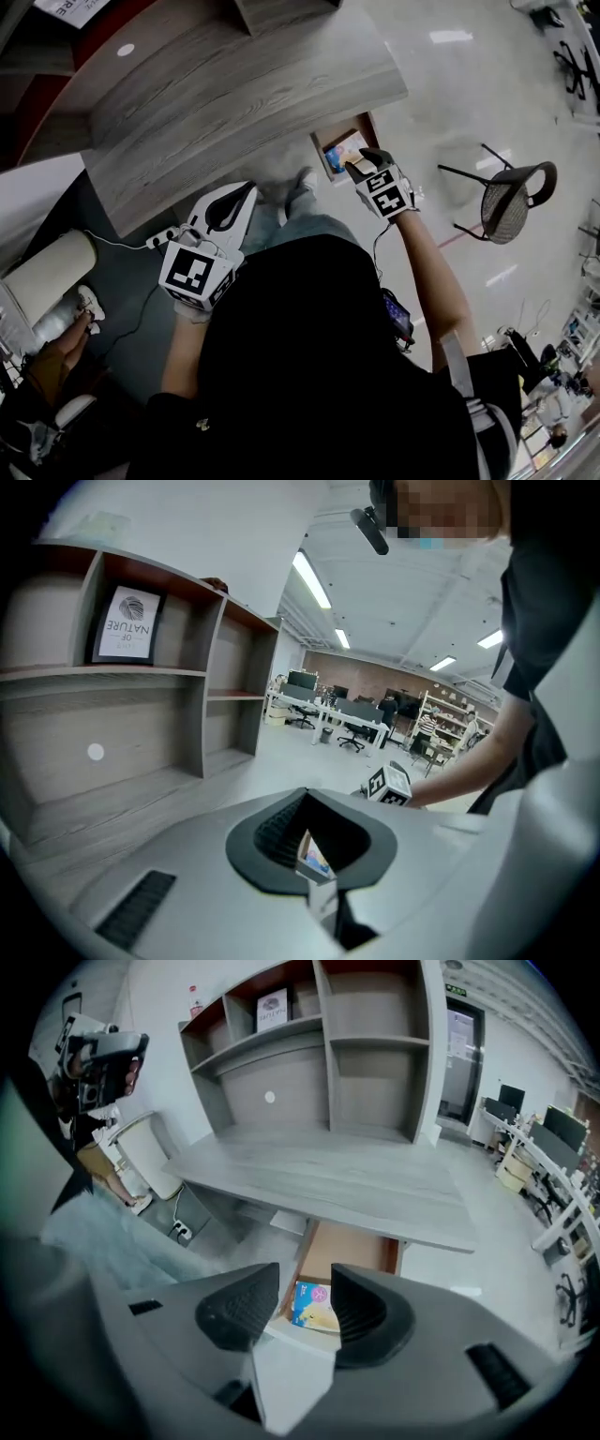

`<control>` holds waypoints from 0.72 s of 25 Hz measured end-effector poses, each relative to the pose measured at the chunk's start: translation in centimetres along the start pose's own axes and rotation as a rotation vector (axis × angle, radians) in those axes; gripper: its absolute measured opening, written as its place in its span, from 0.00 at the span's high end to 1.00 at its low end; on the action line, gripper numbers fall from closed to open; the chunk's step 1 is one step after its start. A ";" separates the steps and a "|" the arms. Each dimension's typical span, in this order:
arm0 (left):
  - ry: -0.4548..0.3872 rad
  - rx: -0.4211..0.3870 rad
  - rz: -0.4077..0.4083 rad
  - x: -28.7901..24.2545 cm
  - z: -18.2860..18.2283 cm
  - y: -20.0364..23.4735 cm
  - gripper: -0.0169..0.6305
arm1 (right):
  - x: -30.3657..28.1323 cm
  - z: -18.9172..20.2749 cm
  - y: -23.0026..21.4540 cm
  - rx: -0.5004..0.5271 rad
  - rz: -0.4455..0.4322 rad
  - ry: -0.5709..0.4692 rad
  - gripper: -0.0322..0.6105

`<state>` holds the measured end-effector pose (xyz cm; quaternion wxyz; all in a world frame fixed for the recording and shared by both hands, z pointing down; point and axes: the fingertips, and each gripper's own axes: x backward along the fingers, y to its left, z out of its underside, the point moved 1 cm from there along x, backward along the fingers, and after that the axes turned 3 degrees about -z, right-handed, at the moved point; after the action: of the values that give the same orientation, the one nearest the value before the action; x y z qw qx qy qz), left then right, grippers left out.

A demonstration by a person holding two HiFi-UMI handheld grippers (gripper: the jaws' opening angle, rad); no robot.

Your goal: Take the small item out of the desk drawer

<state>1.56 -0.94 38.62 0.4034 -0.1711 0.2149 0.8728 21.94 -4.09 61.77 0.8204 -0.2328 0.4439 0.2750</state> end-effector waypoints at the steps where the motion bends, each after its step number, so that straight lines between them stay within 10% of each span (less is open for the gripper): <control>1: 0.012 0.007 -0.006 0.1 0.3 0.2 0.96 | -0.9 0.2 -0.1 0.025 -0.014 0.022 0.69; 18: 0.127 0.141 -0.124 3.6 6.5 3.5 0.96 | -13.8 4.5 -1.5 0.484 -0.171 0.365 0.61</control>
<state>-4.19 2.65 43.21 0.4531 -0.2103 0.2898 0.8164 19.32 -5.79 76.04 0.7790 -0.1127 0.6151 0.0451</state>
